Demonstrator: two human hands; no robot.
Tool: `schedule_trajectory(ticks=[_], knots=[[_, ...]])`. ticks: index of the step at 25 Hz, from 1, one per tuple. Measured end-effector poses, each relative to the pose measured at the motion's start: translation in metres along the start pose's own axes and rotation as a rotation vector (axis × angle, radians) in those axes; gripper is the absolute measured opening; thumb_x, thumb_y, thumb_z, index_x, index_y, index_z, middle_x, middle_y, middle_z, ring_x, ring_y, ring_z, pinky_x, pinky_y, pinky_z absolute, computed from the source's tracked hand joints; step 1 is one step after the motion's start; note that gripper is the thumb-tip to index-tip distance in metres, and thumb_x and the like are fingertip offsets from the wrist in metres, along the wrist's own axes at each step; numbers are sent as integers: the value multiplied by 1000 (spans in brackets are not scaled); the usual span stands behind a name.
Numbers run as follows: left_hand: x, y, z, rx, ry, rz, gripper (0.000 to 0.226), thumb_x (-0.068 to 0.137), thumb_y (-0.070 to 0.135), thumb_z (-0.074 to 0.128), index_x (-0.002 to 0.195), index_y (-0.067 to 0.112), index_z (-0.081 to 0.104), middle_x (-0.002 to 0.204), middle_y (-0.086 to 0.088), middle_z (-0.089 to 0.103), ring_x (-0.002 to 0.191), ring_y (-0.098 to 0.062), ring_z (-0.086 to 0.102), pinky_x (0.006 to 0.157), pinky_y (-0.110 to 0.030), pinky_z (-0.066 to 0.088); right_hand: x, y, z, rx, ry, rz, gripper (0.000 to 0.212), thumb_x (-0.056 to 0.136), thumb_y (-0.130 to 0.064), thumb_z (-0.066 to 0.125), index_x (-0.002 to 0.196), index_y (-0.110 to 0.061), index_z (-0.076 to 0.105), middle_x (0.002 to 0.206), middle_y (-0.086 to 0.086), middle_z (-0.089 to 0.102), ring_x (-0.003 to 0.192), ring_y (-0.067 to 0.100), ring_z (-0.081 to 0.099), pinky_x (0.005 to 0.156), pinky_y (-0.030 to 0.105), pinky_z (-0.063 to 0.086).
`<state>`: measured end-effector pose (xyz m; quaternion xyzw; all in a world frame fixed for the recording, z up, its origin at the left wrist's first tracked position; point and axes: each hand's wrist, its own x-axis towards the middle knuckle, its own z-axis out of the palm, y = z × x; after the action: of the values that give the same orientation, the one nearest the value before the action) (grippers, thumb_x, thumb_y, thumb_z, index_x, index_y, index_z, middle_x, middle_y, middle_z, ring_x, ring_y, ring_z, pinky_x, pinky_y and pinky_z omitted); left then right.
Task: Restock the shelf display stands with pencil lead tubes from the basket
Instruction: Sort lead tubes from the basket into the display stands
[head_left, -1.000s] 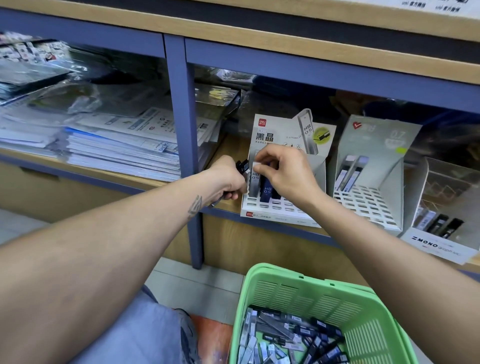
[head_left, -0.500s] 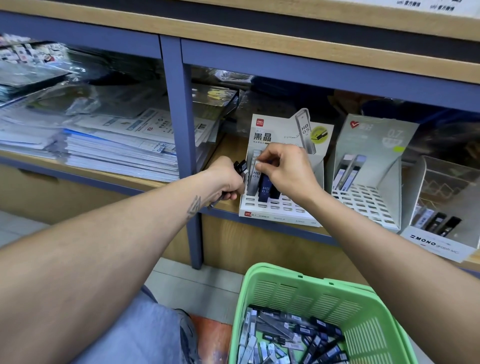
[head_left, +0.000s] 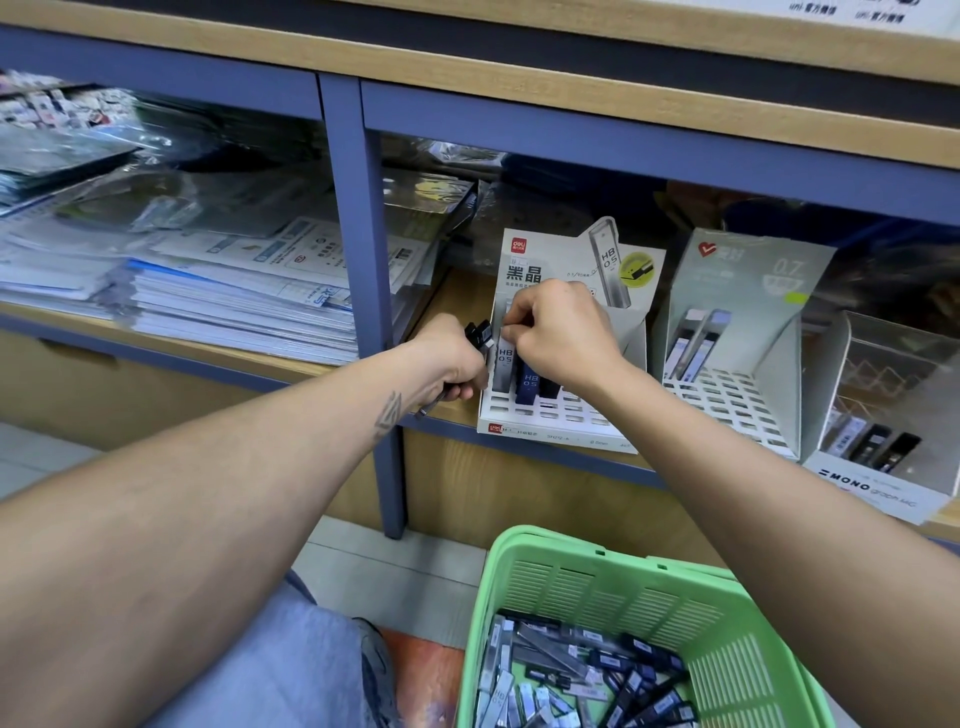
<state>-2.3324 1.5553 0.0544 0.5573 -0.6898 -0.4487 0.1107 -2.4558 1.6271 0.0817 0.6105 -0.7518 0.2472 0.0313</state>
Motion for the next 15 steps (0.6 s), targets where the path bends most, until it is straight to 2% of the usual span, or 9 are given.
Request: schedule_trajectory(ticks=[5, 11, 15], knots=[[0, -1, 0, -7, -2, -3, 18, 82, -3, 73, 82, 6, 58, 41, -6, 53, 33, -14, 38, 48, -22, 33, 1, 5, -9, -3, -29, 53, 6, 86, -26, 70, 83, -25, 75, 91, 2, 72, 92, 28, 65, 80, 42, 57], [2, -1, 0, -25, 2, -3, 14, 81, -5, 73, 86, 3, 62, 42, -7, 53, 35, -15, 39, 46, -21, 34, -1, -4, -7, -7, -68, -11, 6, 87, -20, 75, 87, -26, 76, 93, 4, 74, 92, 28, 66, 80, 40, 56], [2, -2, 0, -37, -2, -3, 15, 81, -5, 73, 88, 2, 62, 42, -7, 53, 37, -15, 40, 48, -23, 34, -6, -6, -6, -95, -45, -42, 12, 87, -14, 71, 85, -25, 76, 96, 3, 73, 96, 28, 64, 85, 40, 53]])
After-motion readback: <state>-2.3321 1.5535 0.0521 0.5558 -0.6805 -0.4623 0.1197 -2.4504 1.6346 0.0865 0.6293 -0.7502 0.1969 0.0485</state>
